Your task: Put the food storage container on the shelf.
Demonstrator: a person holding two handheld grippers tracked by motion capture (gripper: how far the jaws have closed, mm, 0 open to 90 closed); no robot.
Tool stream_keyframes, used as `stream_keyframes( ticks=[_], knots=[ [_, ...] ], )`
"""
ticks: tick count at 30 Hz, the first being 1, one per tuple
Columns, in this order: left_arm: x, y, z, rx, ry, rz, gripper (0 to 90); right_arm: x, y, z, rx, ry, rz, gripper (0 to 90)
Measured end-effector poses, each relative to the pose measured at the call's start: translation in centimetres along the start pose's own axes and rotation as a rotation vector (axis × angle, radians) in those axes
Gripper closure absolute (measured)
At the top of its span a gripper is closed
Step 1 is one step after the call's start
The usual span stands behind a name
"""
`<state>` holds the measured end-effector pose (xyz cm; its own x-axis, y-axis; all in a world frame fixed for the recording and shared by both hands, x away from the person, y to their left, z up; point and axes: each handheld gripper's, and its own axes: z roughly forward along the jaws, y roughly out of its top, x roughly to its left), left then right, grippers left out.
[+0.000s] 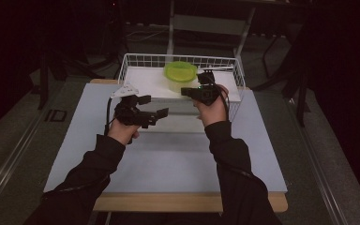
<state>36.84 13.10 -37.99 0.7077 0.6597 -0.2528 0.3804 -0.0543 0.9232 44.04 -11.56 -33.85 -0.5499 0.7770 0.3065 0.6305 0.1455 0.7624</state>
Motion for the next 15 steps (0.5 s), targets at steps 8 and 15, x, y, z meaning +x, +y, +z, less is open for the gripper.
stream_keyframes(
  ticks=[8, 15],
  knots=[
    [0.0, -0.5, -0.3, -0.006, -0.012, 0.0, 6.0, -0.3, -0.1, 0.1, 0.002, -0.012, 0.01, 83.5],
    [-0.3, -1.2, -0.5, 0.0, -0.029, 0.009, 2.7, 1.1, -1.6, -0.9, 0.004, 0.042, -0.044, 66.8]
  ],
)
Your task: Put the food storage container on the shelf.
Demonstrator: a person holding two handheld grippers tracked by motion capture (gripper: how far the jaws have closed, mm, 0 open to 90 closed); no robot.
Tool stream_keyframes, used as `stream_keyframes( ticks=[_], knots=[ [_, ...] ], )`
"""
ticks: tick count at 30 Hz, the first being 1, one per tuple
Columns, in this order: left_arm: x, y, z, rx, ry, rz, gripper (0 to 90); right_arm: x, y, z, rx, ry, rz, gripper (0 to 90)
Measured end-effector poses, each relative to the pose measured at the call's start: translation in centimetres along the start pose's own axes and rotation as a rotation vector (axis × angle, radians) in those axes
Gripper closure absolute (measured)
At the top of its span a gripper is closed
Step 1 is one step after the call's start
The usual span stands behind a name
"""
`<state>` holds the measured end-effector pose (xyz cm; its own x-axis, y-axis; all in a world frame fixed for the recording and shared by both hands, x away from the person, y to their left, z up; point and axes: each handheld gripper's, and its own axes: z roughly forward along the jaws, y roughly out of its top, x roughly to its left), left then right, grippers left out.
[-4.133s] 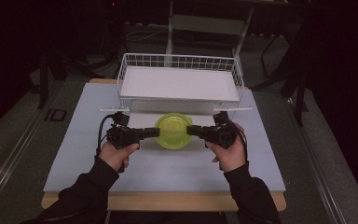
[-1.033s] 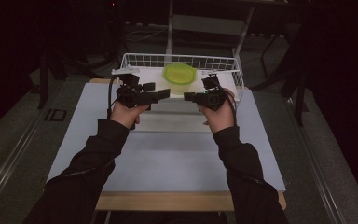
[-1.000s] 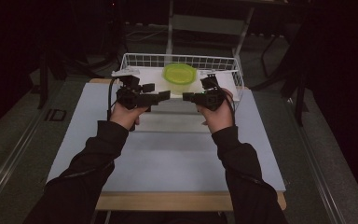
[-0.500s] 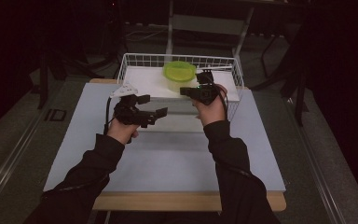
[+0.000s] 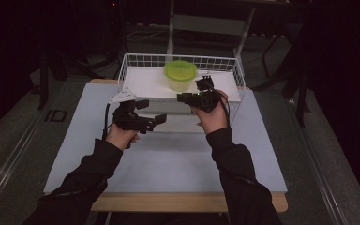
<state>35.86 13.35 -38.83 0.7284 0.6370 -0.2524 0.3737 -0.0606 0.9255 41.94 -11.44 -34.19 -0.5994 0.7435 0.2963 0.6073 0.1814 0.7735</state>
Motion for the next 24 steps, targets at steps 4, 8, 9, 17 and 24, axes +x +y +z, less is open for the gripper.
stream_keyframes(
  ticks=[4, 8, 9, 17, 24],
  knots=[
    [-0.9, -0.4, -0.2, -0.034, -0.047, -0.012, 2.7, 1.3, -1.4, -1.0, 0.005, 0.052, -0.064, 42.5],
    [-2.1, -0.4, -0.6, -0.01, -0.043, 0.076, 2.6, 1.8, -2.9, -1.8, -0.011, 0.105, -0.111, 29.2],
    [-2.3, -0.5, -0.7, -0.008, -0.044, 0.079, 2.6, 1.8, -3.5, -1.9, -0.014, 0.124, -0.118, 26.3],
    [-3.2, -2.3, -1.2, 0.02, -0.087, 0.087, 2.6, 1.1, -6.9, -2.3, -0.02, 0.134, -0.164, 20.4],
    [-3.3, -4.6, -1.3, 0.054, -0.115, 0.086, 2.6, 0.2, -9.2, -2.6, -0.017, 0.1, -0.169, 20.6]
  ],
)
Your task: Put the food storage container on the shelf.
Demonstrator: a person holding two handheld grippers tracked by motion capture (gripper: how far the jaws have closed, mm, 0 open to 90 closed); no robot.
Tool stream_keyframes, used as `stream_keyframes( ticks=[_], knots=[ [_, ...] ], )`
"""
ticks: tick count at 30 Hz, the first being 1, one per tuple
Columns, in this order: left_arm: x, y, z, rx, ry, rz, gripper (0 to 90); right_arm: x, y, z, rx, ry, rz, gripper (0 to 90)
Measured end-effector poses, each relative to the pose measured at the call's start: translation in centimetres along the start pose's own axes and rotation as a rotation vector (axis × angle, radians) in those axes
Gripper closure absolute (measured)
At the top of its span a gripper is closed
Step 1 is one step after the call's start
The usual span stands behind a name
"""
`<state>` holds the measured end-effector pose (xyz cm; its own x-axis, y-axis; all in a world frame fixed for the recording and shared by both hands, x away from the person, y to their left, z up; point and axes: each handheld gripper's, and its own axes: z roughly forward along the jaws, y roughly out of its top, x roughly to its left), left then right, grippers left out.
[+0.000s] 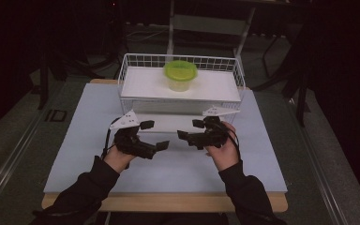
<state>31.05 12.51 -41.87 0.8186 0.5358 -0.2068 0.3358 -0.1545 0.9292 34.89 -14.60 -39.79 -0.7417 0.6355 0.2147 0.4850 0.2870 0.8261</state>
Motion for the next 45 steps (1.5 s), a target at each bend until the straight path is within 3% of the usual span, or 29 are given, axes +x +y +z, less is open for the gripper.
stream_keyframes(
  ticks=[6, 15, 23, 35, 45],
  knots=[
    [-0.5, -2.0, -0.2, 0.039, -0.02, 0.013, 2.6, -0.4, -2.3, -0.8, 0.002, -0.03, -0.009, 20.7],
    [-0.5, -3.4, -1.2, 0.059, -0.033, 0.027, 2.6, -0.9, -5.6, -1.5, 0.018, -0.037, -0.003, 20.7],
    [0.1, -5.4, -2.2, 0.092, -0.028, 0.006, 2.6, -1.0, -8.2, -2.3, 0.053, -0.064, -0.02, 20.6],
    [0.4, -7.4, -4.0, 0.119, 0.003, 0.001, 2.6, -1.1, -10.7, -3.7, 0.076, -0.081, -0.019, 20.5],
    [1.5, -8.7, -5.4, 0.128, 0.032, -0.007, 2.6, -1.5, -11.5, -5.1, 0.071, -0.103, -0.02, 20.1]
  ],
)
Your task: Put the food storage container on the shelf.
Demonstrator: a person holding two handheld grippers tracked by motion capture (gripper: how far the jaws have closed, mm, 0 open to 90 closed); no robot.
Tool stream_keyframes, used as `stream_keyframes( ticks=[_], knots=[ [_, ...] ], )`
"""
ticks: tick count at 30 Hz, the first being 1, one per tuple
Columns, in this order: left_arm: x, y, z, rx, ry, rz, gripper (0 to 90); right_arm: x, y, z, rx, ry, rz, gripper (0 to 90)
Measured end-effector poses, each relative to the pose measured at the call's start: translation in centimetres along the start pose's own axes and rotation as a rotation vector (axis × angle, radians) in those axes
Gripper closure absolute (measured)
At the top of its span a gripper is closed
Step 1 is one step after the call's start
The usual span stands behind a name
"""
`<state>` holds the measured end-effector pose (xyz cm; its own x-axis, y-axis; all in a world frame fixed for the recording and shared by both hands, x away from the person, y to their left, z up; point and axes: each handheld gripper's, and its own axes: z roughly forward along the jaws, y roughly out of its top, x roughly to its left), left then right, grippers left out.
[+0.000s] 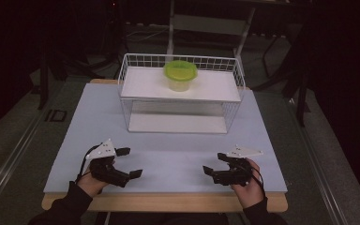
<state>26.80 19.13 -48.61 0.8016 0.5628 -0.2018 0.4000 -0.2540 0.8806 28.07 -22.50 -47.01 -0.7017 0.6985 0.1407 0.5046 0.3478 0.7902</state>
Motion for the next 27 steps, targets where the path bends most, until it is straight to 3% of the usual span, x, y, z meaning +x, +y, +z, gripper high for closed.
stream_keyframes(
  ticks=[5, 8, 15, 27],
  knots=[
    [0.4, -0.4, -0.2, -0.002, 0.01, -0.017, 2.7, -0.6, -0.4, -0.3, 0.0, -0.011, 0.009, 20.1],
    [0.6, -0.7, -0.2, 0.015, 0.018, -0.001, 2.7, -1.0, -0.8, -0.4, 0.015, -0.037, -0.009, 20.1],
    [1.3, -1.3, -0.6, 0.008, 0.042, -0.006, 2.7, -1.6, -1.2, -0.2, 0.018, -0.031, 0.016, 20.1],
    [1.1, -1.5, -0.1, 0.07, 0.048, 0.004, 3.4, -1.6, -1.6, 1.1, 0.074, -0.026, 0.011, 20.1]
  ],
)
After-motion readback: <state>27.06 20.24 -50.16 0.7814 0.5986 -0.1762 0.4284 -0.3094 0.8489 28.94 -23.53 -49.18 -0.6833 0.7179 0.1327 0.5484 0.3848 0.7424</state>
